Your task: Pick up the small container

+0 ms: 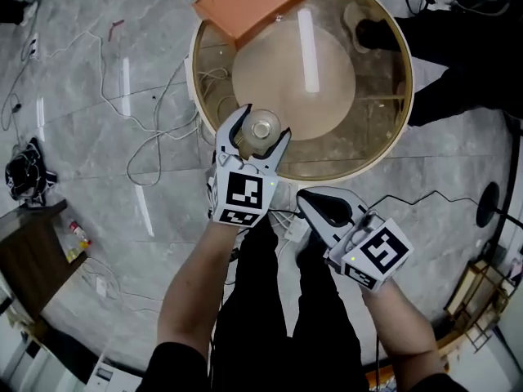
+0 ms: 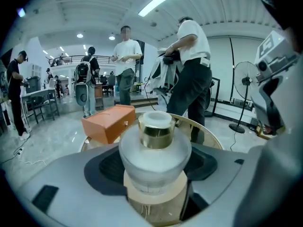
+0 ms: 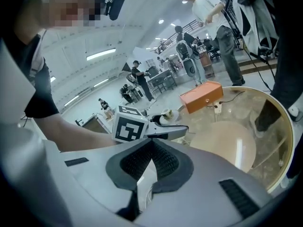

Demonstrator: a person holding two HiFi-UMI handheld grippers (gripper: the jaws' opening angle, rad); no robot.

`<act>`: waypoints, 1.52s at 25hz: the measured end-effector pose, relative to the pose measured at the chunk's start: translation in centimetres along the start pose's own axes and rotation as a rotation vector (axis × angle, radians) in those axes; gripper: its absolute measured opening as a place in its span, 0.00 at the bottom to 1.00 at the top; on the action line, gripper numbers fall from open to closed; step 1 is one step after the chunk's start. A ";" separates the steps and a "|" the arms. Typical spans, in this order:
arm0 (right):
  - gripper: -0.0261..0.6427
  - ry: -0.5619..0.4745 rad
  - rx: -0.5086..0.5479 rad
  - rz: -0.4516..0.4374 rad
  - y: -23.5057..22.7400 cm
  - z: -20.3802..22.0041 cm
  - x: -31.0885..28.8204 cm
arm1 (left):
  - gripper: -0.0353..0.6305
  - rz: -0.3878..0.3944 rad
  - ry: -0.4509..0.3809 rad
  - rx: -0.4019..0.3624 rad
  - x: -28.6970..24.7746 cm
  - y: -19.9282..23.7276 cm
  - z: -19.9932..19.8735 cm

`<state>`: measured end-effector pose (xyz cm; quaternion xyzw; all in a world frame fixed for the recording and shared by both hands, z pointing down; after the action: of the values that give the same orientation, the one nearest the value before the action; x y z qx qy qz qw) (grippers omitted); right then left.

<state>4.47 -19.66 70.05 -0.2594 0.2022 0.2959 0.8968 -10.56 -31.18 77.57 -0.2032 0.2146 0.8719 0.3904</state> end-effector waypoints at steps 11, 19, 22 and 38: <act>0.06 -0.072 0.115 -0.018 7.8 -8.2 13.5 | 0.57 -0.035 -0.045 0.033 15.5 -10.9 -13.5; 0.06 -0.141 0.180 0.037 12.5 -12.4 26.8 | 0.57 -0.033 -0.049 -0.006 24.7 -22.0 -21.0; 0.06 -0.164 0.181 0.051 13.2 -12.2 30.7 | 0.57 -0.039 -0.059 0.008 27.3 -25.2 -22.7; 0.06 -0.413 0.265 0.085 17.3 -16.2 41.9 | 0.57 -0.027 -0.092 0.021 35.6 -33.2 -27.0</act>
<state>21.23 0.67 29.76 -0.0647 0.0624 0.3510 0.9320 -1.81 -4.40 29.53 -0.1616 0.2026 0.8727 0.4137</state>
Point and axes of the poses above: the fingertips, and each gripper's own axes: x backward along the fingers, y to its left, z out of its underside, the point moved 10 cm from there along x, backward along the fingers, and after that the axes turned 13 degrees about x, right-handed, at the moved point
